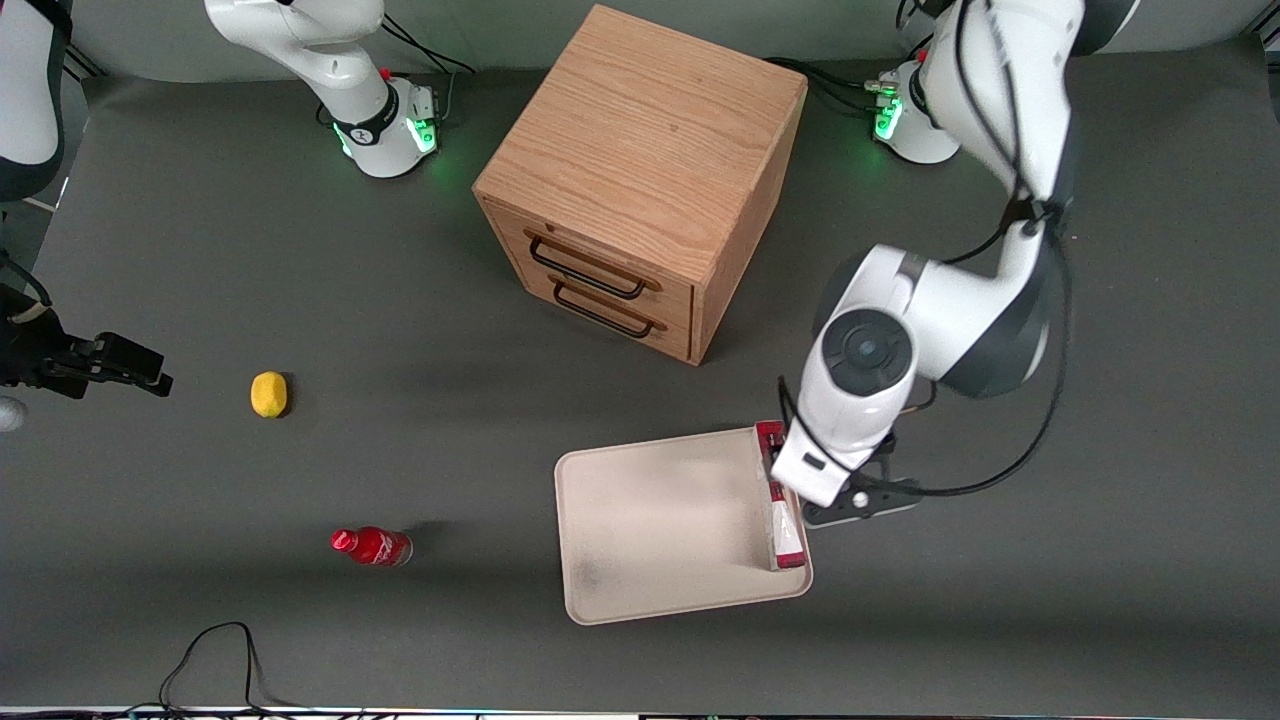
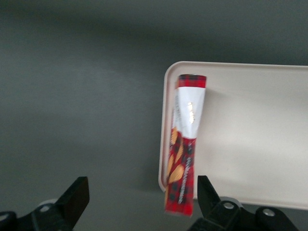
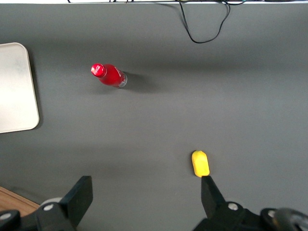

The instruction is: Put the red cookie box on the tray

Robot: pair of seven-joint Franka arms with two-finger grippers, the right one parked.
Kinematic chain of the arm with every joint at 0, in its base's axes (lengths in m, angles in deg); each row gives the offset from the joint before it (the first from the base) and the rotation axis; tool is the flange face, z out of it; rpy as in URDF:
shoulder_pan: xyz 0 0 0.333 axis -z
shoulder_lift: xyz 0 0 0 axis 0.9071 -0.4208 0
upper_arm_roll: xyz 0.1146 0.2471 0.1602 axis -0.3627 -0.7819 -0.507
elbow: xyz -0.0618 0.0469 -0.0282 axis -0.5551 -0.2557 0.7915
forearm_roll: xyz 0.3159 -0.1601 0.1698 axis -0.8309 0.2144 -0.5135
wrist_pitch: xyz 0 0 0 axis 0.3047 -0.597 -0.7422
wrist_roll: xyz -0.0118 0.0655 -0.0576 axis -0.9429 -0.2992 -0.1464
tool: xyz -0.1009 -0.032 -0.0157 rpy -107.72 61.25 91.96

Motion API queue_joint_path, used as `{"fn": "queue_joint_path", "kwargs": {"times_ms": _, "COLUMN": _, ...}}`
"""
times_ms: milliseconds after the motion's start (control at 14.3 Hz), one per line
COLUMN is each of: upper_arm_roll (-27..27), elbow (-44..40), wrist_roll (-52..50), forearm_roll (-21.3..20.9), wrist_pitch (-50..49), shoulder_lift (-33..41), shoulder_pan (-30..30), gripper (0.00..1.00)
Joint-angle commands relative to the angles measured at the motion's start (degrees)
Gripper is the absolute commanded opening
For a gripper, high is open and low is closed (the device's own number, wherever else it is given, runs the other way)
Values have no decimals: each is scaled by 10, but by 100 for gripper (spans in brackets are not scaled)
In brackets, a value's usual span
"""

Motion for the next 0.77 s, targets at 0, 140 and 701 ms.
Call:
{"fn": "queue_joint_path", "kwargs": {"times_ms": 0, "upper_arm_roll": 2, "elbow": 17, "wrist_roll": 51, "forearm_roll": -8, "wrist_pitch": -66, "shoulder_lift": 70, "shoulder_pan": -11, "gripper": 100}}
{"fn": "queue_joint_path", "kwargs": {"times_ms": 140, "upper_arm_roll": 3, "elbow": 20, "wrist_roll": 90, "forearm_roll": -2, "wrist_pitch": -106, "shoulder_lift": 119, "shoulder_pan": -25, "gripper": 100}}
{"fn": "queue_joint_path", "kwargs": {"times_ms": 701, "upper_arm_roll": 3, "elbow": 80, "wrist_roll": 262, "forearm_roll": 40, "wrist_pitch": -143, "shoulder_lift": 246, "shoulder_pan": -120, "gripper": 100}}
